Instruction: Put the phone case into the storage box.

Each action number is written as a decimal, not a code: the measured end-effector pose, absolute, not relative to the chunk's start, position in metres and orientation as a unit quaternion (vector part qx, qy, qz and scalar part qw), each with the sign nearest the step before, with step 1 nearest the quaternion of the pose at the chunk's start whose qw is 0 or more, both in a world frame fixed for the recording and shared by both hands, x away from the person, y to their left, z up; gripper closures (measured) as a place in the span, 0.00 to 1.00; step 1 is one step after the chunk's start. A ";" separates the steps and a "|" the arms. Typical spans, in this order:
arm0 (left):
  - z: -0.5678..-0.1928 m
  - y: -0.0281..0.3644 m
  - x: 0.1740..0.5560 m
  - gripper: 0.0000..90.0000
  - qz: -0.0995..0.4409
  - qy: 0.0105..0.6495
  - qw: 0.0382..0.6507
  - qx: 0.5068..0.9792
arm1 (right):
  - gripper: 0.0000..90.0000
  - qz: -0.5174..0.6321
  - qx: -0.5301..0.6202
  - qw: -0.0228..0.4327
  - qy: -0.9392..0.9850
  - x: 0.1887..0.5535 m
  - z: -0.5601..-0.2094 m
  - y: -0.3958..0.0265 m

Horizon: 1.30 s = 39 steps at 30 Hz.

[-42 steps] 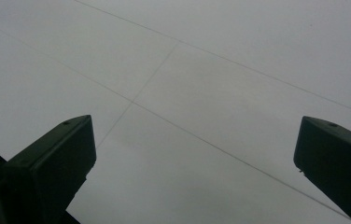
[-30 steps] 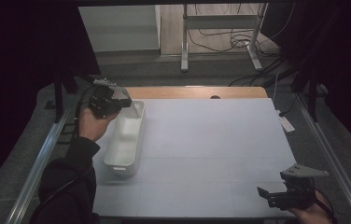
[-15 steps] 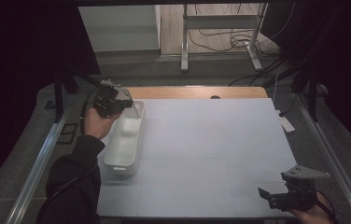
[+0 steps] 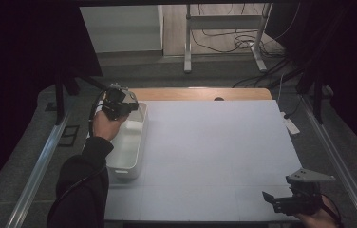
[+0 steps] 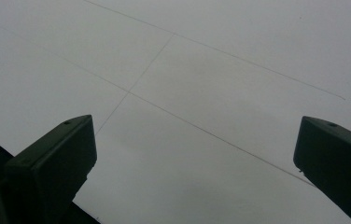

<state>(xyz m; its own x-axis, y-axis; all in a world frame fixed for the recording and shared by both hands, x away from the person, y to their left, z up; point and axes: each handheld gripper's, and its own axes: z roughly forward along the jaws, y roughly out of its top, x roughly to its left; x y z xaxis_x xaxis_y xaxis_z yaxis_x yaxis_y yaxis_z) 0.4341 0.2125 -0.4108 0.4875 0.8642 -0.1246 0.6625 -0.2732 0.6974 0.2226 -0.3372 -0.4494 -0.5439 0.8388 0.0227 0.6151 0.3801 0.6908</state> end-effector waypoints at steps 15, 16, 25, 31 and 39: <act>-0.426 0.204 0.445 0.98 0.144 0.497 0.340 0.785 | 0.00 0.325 0.443 0.164 0.819 0.223 -0.450 -0.336; -0.427 0.204 0.445 0.98 0.144 0.498 0.339 0.785 | 0.00 0.324 0.443 0.164 0.820 0.223 -0.450 -0.336; -0.436 0.202 0.450 0.98 0.142 0.505 0.328 0.786 | 0.00 0.321 0.445 0.165 0.819 0.224 -0.451 -0.335; -0.441 0.201 0.453 0.98 0.143 0.510 0.321 0.785 | 0.00 0.319 0.444 0.164 0.821 0.224 -0.451 -0.335; -0.448 0.199 0.458 0.98 0.139 0.516 0.315 0.784 | 0.00 0.315 0.444 0.164 0.823 0.224 -0.451 -0.334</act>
